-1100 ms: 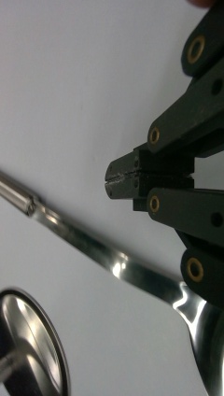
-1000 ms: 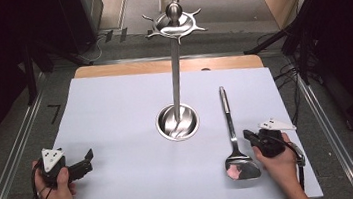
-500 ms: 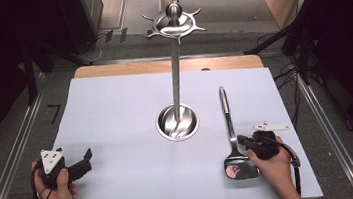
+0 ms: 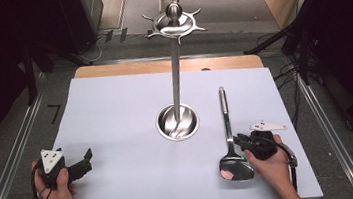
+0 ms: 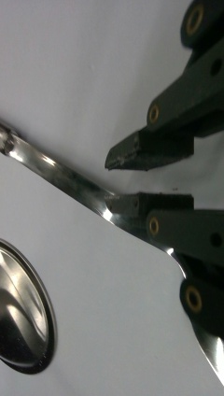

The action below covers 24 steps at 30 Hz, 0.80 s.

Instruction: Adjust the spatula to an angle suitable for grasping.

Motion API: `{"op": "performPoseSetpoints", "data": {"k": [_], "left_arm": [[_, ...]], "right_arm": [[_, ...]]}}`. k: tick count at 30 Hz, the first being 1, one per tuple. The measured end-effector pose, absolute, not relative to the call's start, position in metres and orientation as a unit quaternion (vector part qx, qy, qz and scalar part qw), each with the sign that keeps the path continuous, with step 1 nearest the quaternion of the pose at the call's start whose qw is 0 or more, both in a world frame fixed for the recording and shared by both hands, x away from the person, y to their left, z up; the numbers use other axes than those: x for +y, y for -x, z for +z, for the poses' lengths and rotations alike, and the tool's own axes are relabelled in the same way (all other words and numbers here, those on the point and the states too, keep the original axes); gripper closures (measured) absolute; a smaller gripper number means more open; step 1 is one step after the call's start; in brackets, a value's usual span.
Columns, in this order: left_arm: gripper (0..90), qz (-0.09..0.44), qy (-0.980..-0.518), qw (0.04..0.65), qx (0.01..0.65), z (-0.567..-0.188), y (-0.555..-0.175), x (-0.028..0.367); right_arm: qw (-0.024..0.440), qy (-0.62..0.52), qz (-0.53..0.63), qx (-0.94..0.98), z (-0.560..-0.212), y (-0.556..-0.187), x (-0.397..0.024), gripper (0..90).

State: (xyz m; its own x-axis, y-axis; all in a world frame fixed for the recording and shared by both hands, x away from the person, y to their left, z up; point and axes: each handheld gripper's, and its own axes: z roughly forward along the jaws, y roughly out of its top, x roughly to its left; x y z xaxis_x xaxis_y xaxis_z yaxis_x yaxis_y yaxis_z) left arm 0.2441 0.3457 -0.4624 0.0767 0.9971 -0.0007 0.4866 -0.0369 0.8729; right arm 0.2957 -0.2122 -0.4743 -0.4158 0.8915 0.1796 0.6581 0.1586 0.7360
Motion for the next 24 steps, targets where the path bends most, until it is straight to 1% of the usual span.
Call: {"op": "performPoseSetpoints", "data": {"k": [1, 2, 4, 13, 14, 18, 19, 24], "left_arm": [[4.4, 0.344, -0.633, 0.371, 0.586, -0.462, -0.244, 0.346], [4.4, 0.343, -0.633, 0.370, 0.587, -0.462, -0.244, 0.345], [4.4, 0.344, -0.633, 0.370, 0.587, -0.462, -0.244, 0.345], [4.3, 0.343, -0.633, 0.369, 0.588, -0.462, -0.245, 0.345], [4.4, 0.342, -0.635, 0.367, 0.587, -0.462, -0.245, 0.345], [4.3, 0.343, -0.636, 0.367, 0.585, -0.462, -0.245, 0.345], [4.3, 0.343, -0.636, 0.367, 0.585, -0.462, -0.245, 0.345], [4.4, 0.344, -0.636, 0.367, 0.585, -0.463, -0.245, 0.345]], "right_arm": [[0.150, -0.519, 0.389, 0.746, -0.474, -0.296, -0.212, 69.7], [0.152, -0.524, 0.389, 0.742, -0.468, -0.300, -0.214, 66.4], [0.141, -0.530, 0.388, 0.741, -0.465, -0.306, -0.214, 62.0], [0.126, -0.549, 0.371, 0.738, -0.460, -0.327, -0.204, 56.3], [0.121, -0.555, 0.365, 0.738, -0.458, -0.333, -0.200, 54.6], [0.125, -0.561, 0.354, 0.738, -0.457, -0.341, -0.194, 53.1], [0.111, -0.573, 0.349, 0.733, -0.458, -0.347, -0.192, 52.4], [0.105, -0.593, 0.334, 0.726, -0.461, -0.357, -0.186, 53.0]]}}
